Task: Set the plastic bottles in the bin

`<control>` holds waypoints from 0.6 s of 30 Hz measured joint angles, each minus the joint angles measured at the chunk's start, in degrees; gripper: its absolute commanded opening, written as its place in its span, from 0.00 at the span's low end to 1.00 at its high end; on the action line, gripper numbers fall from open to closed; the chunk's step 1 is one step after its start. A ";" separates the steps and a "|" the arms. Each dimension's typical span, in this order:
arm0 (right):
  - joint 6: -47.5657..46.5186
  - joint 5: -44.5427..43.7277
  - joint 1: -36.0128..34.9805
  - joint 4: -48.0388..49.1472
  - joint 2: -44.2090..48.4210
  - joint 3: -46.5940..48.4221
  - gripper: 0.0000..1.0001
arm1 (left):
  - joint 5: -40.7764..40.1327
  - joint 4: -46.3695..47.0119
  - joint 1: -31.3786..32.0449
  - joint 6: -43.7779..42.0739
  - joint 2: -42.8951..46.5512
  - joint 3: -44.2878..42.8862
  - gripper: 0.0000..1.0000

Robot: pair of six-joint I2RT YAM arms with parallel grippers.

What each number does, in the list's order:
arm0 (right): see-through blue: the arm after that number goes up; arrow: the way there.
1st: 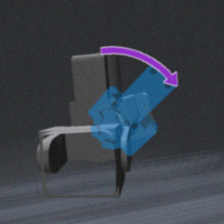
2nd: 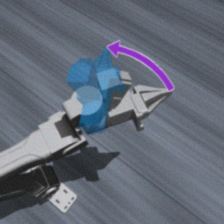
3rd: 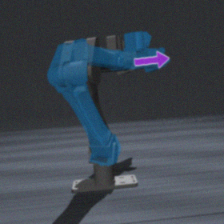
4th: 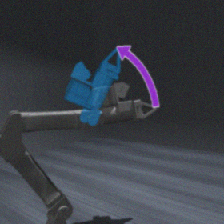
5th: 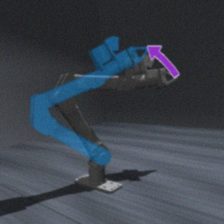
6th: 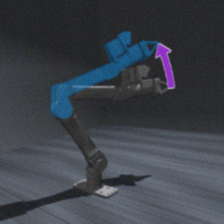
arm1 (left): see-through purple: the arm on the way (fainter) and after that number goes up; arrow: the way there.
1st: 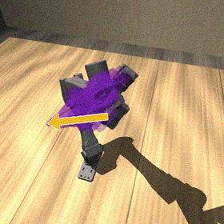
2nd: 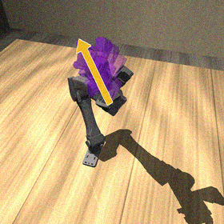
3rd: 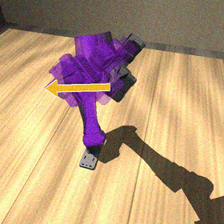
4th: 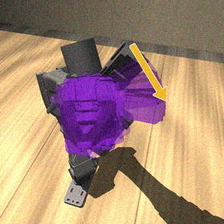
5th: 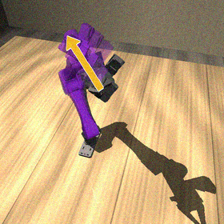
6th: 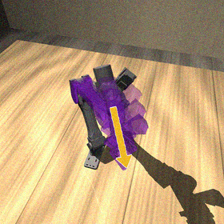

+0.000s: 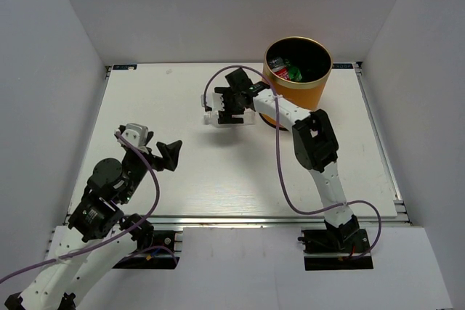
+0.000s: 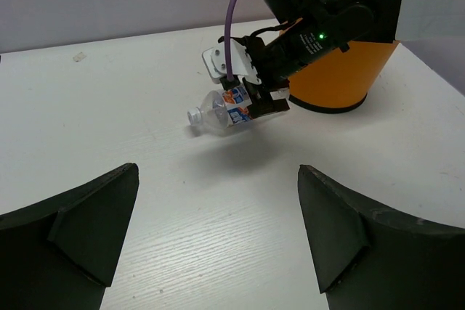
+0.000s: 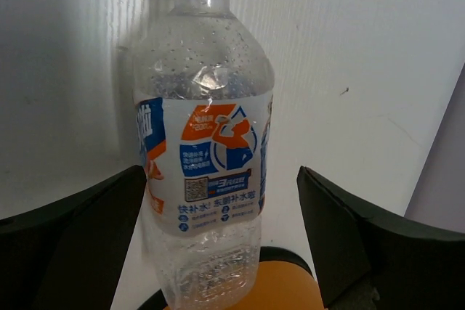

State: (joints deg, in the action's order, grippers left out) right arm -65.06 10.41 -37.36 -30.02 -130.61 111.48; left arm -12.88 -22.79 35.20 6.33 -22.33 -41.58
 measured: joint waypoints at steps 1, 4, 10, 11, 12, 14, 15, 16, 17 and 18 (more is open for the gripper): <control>-0.17 -0.50 0.02 -0.13 -0.52 0.39 0.90 | 0.04 -0.13 -0.02 -0.11 -0.11 0.00 1.00; -1.40 -1.68 0.22 -1.18 -2.43 2.36 0.90 | 0.15 -0.59 -0.02 -0.44 -0.57 0.00 1.00; -5.77 -1.22 1.01 -5.53 -6.34 4.79 0.83 | 0.22 -0.79 -0.15 -0.59 -1.18 0.00 1.00; -6.64 -1.11 1.03 -6.21 -6.36 5.44 0.79 | 0.22 -0.79 -0.17 -0.74 -1.31 0.00 1.00; -7.54 -0.85 1.09 -7.15 -6.47 5.70 0.74 | 0.24 -0.79 -0.17 -0.87 -1.49 0.00 1.00; -9.31 -0.20 1.31 -8.48 -6.58 6.05 0.47 | 0.24 -0.81 -0.17 -1.01 -1.81 0.00 1.00; -10.54 0.17 1.36 -9.14 -6.47 6.21 0.35 | 0.22 -0.81 -0.17 -1.03 -1.97 0.00 1.00; -10.95 0.46 1.38 -9.75 -5.92 6.40 0.15 | 0.22 -0.81 -0.17 -1.07 -2.08 0.00 1.00; -11.63 0.83 1.36 -10.43 -5.46 6.29 0.11 | 0.22 -0.81 -0.17 -1.14 -2.12 0.00 1.00; -11.32 1.44 1.33 -10.97 -4.87 5.77 0.08 | 0.17 -0.81 -0.17 -1.18 -2.16 0.00 1.00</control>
State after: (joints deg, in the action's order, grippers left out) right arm -76.38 11.86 -36.03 -40.99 -135.48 117.25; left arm -12.71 -23.59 35.03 5.15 -24.49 -41.58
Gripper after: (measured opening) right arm 0.299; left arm 0.997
